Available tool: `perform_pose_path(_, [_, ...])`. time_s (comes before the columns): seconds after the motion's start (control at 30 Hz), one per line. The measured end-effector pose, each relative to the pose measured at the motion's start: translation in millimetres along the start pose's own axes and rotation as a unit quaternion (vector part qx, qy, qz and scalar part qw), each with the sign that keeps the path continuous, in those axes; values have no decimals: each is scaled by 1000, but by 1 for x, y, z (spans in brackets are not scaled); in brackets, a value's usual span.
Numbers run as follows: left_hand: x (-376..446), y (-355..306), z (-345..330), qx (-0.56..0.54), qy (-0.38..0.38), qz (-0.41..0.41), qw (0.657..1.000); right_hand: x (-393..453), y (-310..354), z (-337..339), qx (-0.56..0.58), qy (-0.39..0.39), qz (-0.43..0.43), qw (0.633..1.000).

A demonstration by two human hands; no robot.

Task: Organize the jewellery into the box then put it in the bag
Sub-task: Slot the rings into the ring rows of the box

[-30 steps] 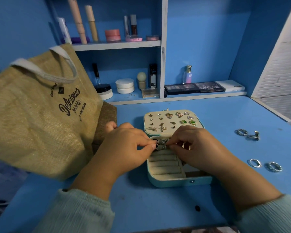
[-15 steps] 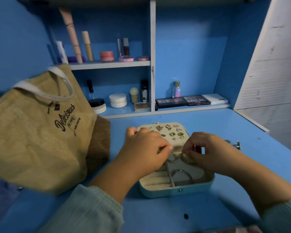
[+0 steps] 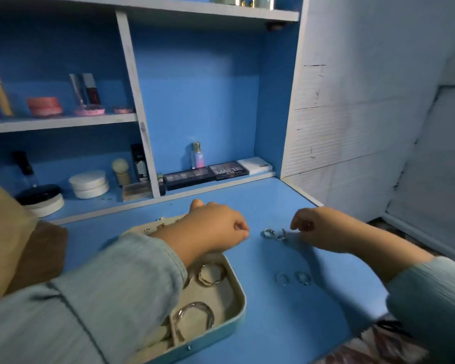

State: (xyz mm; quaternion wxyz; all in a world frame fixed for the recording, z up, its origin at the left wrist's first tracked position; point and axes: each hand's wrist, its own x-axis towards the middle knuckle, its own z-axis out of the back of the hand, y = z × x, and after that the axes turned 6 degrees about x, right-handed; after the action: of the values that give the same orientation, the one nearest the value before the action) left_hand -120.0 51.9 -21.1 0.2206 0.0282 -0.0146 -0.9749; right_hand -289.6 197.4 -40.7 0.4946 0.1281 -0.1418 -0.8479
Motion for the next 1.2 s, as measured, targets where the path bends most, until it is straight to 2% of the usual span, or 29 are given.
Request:
perform_pose_path(0.2, [41,-11,-16,-28,32,-22,999,14,-13,-6,5,1,21,1000])
perform_pose_path(0.33, [50,-21,-25,22,6,-58,998,14,-9,-9,-55,2,63,996])
perform_pose_path(0.5, [56,-25,-28,63,-40,-65,995,12,-5,-13,-100,-21,98,990])
perform_pose_path(0.73, [60,-31,-28,77,-35,-57,995,5,-5,-13,-110,-31,101,988])
perform_pose_path(0.97, [39,-30,-20,55,-42,-36,997,-8,8,-12,-21,-31,79,996])
perform_pose_path(1.2, [-22,-7,-2,-84,-90,8,992,-25,44,-6,60,-35,118,991])
